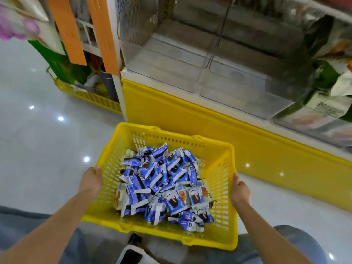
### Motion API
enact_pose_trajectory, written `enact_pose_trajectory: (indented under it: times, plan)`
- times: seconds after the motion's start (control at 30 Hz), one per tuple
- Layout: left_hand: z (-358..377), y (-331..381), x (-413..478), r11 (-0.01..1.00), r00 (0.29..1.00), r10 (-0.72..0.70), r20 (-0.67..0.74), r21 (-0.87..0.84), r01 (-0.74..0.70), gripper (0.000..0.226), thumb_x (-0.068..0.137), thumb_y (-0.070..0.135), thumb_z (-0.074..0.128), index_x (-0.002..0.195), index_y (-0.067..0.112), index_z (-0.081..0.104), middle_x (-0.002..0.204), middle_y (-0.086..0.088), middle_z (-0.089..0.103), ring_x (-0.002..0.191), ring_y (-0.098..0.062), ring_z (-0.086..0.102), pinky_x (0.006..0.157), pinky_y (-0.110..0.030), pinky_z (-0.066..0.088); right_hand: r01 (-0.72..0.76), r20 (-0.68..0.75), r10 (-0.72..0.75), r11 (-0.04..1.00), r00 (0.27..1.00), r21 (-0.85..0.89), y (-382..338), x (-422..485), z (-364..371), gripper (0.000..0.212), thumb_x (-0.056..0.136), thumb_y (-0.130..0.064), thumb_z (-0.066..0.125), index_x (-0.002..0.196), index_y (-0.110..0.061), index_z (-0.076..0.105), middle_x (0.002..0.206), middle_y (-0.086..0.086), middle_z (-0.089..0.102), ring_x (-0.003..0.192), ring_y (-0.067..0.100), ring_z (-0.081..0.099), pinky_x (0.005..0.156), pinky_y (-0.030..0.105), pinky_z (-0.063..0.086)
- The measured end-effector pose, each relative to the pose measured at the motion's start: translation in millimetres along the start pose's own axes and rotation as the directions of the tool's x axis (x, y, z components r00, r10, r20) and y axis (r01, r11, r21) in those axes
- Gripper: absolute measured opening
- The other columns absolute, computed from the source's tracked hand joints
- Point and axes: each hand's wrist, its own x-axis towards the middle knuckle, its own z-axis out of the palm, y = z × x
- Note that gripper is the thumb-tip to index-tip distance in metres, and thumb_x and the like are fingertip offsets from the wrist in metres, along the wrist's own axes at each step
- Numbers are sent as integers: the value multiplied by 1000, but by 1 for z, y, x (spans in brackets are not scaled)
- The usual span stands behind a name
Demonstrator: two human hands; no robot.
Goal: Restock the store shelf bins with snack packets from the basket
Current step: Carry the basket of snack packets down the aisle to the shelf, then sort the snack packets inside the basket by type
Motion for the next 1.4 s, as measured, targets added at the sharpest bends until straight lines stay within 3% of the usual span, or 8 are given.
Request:
enact_pose_trajectory:
  times: [0.3,0.63,0.77,0.87,1.0,1.1,1.23,1.4]
  plan:
    - [9,-8,-9,996,996,90,-8,-9,-90,43,101,18,32,107,-21,50,114,-42,50,109,-49,48,87,-45,35,22,112,-20,1000,994,-11,24,3,4,47,104,-25,27,124,10,51,127,31,53,117,43,49,97,44,40]
    - [-9,-15,-33,985,992,122,20,119,-124,34,95,6,42,119,-16,45,124,-38,46,116,-47,45,94,-44,35,106,127,-88,984,988,-140,28,-34,-7,31,95,-1,39,122,14,45,127,30,49,111,37,51,90,40,42]
    - [-3,6,-53,883,895,433,-109,254,-396,38,89,3,48,126,-6,44,122,-28,45,112,-42,44,95,-47,36,379,101,-365,899,925,-218,14,-59,8,51,94,-4,45,141,2,25,143,20,33,127,34,39,100,37,36]
    - [19,20,-68,784,802,593,71,177,-595,33,94,12,47,128,8,47,128,-13,45,114,-26,47,98,-34,36,544,268,-502,832,822,-111,3,-74,31,54,95,-9,49,144,-5,28,148,12,32,132,27,38,107,30,31]
    - [56,11,-75,833,821,467,329,149,-533,36,96,26,48,128,11,42,133,-11,39,122,-23,40,102,-32,33,566,479,-484,824,732,-33,6,-82,68,47,96,-18,50,141,-6,38,140,11,45,124,22,48,102,28,38]
    - [68,2,-69,841,844,401,356,223,-494,39,95,29,49,127,8,40,131,-12,40,119,-23,40,100,-31,34,477,559,-393,879,730,-4,9,-85,94,52,96,-15,51,143,-7,33,125,5,54,111,14,55,90,17,44]
    - [73,-4,-60,704,791,468,394,375,-603,70,91,39,53,145,11,19,149,-6,24,137,-23,23,111,-33,26,437,590,-303,895,748,-94,6,-88,119,67,95,-20,55,148,-6,16,155,10,23,142,25,25,115,33,25]
    - [72,-2,-46,638,743,531,407,385,-667,74,88,43,58,147,22,19,154,3,19,142,-21,14,116,-36,15,446,539,-276,869,795,-213,1,-87,134,61,95,-34,53,142,-5,27,145,13,36,133,28,36,108,36,33]
